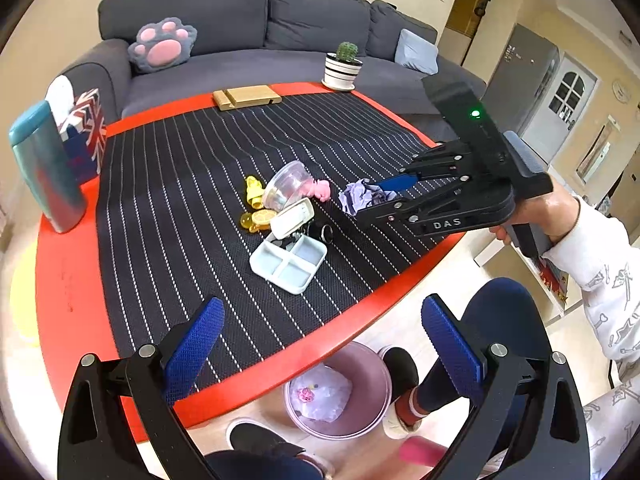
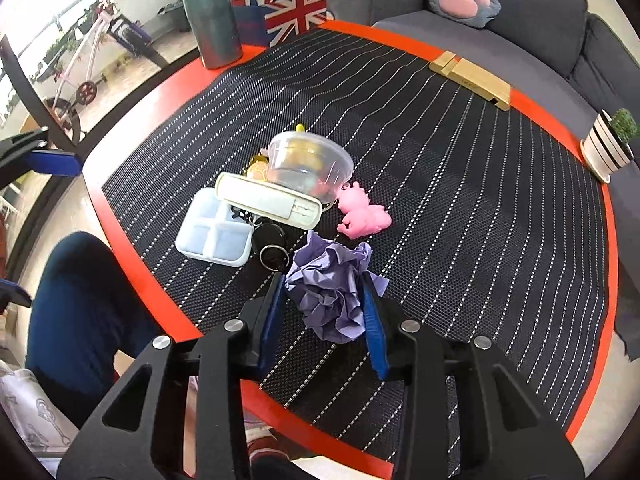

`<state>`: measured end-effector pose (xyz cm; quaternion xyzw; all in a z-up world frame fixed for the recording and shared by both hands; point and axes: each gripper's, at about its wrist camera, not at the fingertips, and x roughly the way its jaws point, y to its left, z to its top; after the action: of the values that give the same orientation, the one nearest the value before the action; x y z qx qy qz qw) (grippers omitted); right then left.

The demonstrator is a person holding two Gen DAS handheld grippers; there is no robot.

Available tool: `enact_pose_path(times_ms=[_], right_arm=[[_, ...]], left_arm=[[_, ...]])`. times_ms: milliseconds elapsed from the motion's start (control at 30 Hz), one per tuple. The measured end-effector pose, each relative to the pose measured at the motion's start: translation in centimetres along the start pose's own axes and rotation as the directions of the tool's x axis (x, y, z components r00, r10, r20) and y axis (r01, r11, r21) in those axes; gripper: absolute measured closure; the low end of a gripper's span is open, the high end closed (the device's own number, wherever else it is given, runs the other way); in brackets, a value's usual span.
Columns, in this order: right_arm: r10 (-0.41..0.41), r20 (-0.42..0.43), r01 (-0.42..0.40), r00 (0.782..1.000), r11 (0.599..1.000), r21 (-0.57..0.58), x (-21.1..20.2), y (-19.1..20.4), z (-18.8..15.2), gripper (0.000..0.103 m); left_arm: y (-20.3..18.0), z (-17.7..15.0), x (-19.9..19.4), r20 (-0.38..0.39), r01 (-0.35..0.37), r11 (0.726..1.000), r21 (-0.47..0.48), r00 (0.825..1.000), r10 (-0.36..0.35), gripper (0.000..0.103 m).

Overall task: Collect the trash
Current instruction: 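Grasp the clear plastic cup with the left gripper while the right holds the purple paper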

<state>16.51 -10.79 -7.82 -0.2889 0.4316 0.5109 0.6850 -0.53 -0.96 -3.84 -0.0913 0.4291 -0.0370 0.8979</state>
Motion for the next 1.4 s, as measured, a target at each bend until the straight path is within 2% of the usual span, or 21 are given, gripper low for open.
enact_pose_path(times_ms=[567, 1000, 1400], right_arm=[[0.018, 0.040, -0.020, 0.999, 0.998, 0.063, -3.3, -1.1, -1.4, 0.066], [0.017, 0.045, -0.020, 0.999, 0.996, 0.081, -4.1, -1.8, -1.9, 0.066], [0.010, 0.040, -0.014, 0.999, 0.995, 0.095, -4.1, -2.7, -2.3, 0.066]], left_arm=[[0.6, 5.7, 1.9, -0.019, 0.040, 0.996, 0.079, 0.999, -0.039, 0.008], [1.4, 9.2, 6.6, -0.126, 0.057, 0.983, 0.175, 0.991, -0.035, 0.008], [1.6, 10.5, 11.0, -0.202, 0.061, 0.966, 0.251, 0.979, -0.010, 0.009]])
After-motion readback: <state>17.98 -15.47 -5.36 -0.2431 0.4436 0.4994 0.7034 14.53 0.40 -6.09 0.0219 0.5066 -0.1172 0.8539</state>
